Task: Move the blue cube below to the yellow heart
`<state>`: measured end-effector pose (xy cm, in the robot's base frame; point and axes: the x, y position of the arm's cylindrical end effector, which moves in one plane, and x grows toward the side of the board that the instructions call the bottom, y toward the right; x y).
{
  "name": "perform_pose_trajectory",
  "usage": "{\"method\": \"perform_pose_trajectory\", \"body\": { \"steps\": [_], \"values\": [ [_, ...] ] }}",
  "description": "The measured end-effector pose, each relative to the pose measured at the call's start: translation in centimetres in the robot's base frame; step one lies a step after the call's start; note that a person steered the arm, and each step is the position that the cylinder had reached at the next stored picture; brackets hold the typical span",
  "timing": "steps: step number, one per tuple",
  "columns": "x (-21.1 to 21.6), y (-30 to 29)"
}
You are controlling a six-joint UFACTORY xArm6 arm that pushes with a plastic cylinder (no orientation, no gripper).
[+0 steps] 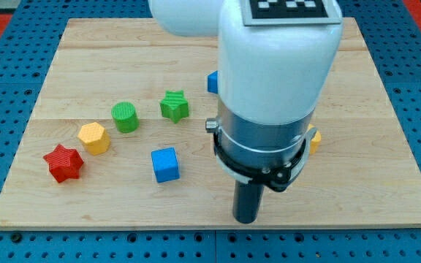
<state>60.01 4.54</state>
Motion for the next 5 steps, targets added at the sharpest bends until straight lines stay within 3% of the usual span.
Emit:
{"method": "perform_pose_trajectory", "body": {
  "steps": [1,2,3,5],
  "values": [
    [-1.0,-1.6],
    [0.9,-11.2],
    [-0.6,-18.5],
    [-8.5,-17.6]
  ]
}}
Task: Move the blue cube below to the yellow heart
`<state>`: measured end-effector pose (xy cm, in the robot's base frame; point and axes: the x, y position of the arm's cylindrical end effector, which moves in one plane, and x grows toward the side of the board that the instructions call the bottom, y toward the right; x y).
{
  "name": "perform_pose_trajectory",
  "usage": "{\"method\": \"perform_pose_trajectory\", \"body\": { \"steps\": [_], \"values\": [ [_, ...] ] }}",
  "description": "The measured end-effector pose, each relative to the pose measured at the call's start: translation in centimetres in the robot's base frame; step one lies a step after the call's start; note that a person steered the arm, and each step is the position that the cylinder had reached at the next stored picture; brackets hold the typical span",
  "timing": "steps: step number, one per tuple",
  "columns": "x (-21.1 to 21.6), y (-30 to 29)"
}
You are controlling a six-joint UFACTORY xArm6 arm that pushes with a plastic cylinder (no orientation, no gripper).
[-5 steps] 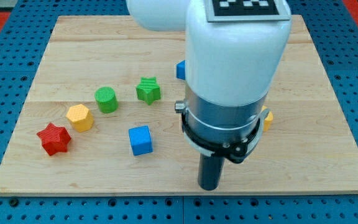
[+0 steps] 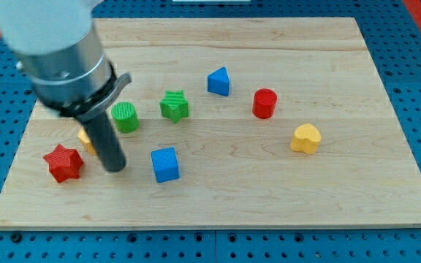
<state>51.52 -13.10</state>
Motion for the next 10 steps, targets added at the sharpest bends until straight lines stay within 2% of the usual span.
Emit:
{"method": "perform_pose_trajectory", "body": {
  "steps": [1,3,4,5,6,7,8,9,10],
  "values": [
    [0.2,5.3],
    [3.1,1.2],
    [4.1,7.5],
    [2.0,12.1],
    [2.2,11.2],
    [1.5,15.0],
    [0.9,11.6],
    [0.5,15.7],
    [0.0,17.5]
  ]
}}
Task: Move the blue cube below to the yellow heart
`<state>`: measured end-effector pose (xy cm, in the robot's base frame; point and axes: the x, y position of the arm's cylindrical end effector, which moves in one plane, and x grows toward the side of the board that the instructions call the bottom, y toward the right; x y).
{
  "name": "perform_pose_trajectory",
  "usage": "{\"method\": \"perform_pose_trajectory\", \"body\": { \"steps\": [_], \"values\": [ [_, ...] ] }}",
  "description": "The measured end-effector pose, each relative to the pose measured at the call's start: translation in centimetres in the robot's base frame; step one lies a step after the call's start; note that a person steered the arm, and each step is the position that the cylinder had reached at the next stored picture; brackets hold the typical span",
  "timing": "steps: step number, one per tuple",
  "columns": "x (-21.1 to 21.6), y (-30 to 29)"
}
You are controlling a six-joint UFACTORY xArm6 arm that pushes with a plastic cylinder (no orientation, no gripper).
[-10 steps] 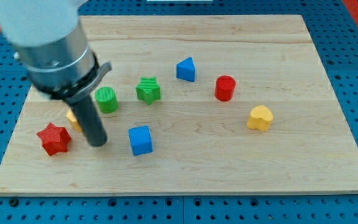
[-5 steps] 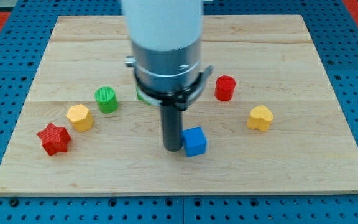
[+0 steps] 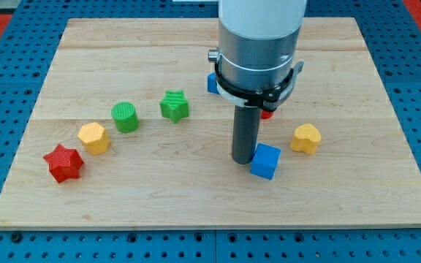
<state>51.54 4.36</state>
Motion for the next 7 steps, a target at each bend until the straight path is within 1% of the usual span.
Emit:
{"method": "perform_pose_trajectory", "body": {
  "steps": [1,2,3,4,5,6,7],
  "values": [
    [1.7,0.0],
    [3.6,2.0],
    [3.6,6.0],
    [3.5,-1.1],
    [-1.1,-0.5],
    [-0.3,2.2],
    [3.2,2.7]
  ]
}}
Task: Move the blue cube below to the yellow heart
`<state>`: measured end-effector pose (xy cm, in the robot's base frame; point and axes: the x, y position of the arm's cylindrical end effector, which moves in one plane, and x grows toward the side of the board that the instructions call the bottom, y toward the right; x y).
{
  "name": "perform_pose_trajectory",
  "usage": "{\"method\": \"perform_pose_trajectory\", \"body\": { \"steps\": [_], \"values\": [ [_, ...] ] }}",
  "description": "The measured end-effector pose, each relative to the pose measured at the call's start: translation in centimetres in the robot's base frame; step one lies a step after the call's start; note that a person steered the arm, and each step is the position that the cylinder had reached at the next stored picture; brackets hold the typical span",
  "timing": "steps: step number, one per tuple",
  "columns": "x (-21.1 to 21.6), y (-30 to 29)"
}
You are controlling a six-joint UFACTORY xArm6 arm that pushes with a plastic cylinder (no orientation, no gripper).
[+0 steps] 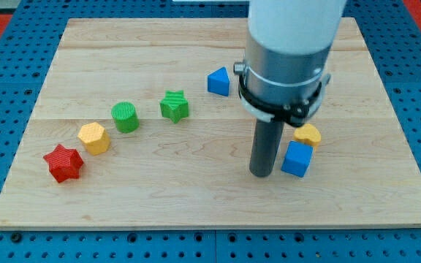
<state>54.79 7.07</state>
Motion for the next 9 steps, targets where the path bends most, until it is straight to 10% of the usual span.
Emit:
{"method": "perform_pose_trajectory", "body": {
  "steps": [3,9],
  "values": [
    [-4.9,1.4],
    [2.9,0.8]
  ]
}}
